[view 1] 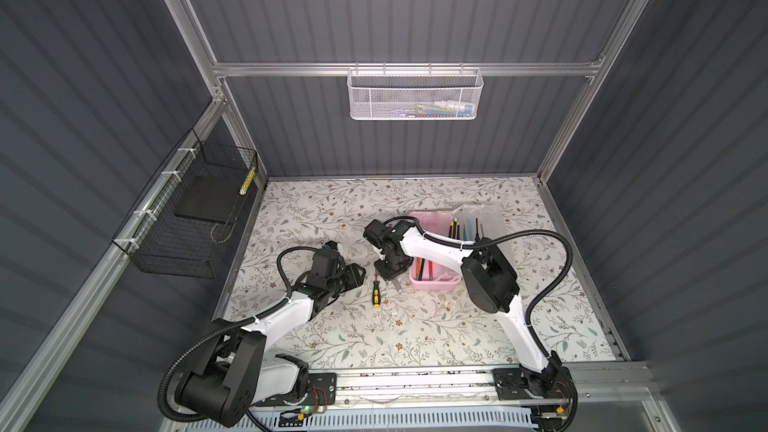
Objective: Pack the tool kit
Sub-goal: 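Lift the second clear-handled screwdriver and carry it toward the clear lid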
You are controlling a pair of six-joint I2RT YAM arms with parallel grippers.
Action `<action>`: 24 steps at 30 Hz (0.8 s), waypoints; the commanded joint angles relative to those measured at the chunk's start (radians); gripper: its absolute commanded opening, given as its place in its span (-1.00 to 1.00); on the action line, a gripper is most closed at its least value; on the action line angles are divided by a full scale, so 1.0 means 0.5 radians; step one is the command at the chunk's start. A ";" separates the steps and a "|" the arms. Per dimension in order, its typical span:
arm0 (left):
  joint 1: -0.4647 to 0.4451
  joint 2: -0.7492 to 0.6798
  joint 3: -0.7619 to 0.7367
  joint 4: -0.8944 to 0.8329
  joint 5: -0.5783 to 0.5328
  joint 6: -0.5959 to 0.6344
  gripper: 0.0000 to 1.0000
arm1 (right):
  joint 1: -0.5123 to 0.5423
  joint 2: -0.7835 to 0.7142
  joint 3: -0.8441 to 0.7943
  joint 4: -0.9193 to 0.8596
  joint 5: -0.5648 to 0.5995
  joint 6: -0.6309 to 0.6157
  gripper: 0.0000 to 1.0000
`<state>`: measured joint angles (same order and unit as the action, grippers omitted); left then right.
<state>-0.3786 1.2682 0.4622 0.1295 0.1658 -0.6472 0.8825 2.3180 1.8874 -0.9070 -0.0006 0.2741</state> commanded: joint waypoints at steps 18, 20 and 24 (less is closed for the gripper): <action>-0.001 -0.003 0.023 -0.051 -0.059 0.027 0.08 | -0.007 -0.189 -0.044 0.083 -0.204 0.036 -1.00; -0.001 -0.030 0.025 -0.079 -0.082 0.039 0.08 | -0.009 -0.245 -0.061 0.095 -0.228 0.044 -1.00; 0.003 -0.069 0.044 -0.141 -0.137 0.072 0.07 | -0.039 -0.407 -0.143 0.139 -0.283 0.068 -1.00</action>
<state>-0.3786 1.2575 0.4625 0.1032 0.1268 -0.6388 0.8795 2.1902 1.8370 -0.8551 -0.1074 0.2913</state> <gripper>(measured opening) 0.537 0.163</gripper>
